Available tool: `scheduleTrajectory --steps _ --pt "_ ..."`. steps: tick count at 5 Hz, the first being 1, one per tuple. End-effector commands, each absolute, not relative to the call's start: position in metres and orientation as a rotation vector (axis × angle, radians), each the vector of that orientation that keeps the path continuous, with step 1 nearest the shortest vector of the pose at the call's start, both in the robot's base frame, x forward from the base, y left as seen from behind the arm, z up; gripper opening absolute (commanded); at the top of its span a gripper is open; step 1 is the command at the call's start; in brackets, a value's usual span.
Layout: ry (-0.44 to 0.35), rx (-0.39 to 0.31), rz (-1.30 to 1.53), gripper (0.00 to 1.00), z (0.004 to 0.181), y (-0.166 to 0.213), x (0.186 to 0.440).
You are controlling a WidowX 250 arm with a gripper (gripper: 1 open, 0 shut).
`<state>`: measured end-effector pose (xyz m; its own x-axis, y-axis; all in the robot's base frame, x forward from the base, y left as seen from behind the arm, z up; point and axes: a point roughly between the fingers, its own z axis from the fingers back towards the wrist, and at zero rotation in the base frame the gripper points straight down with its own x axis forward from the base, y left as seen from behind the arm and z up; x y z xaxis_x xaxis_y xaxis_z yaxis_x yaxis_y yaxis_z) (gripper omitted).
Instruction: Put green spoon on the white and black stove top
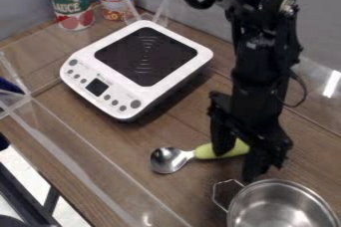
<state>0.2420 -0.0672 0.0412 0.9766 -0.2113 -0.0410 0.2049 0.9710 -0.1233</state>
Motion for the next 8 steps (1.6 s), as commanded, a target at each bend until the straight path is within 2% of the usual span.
scheduleTrajectory --steps 1,2,3,4,5,7,8 --pt "-0.022 -0.128 -0.216 0.00 0.062 -0.081 0.251" --pt "-0.026 -0.112 -0.207 0.00 0.072 -0.070 0.251" --pt "-0.024 -0.099 -0.174 1.00 0.077 -0.057 0.255" --pt "-0.020 -0.079 -0.186 1.00 0.086 -0.027 0.273" --pt "-0.015 -0.050 -0.184 1.00 0.090 -0.019 0.276" --pt "-0.027 -0.053 -0.282 1.00 0.054 -0.032 0.273" --pt "-0.026 -0.050 -0.263 1.00 0.047 -0.035 0.273"
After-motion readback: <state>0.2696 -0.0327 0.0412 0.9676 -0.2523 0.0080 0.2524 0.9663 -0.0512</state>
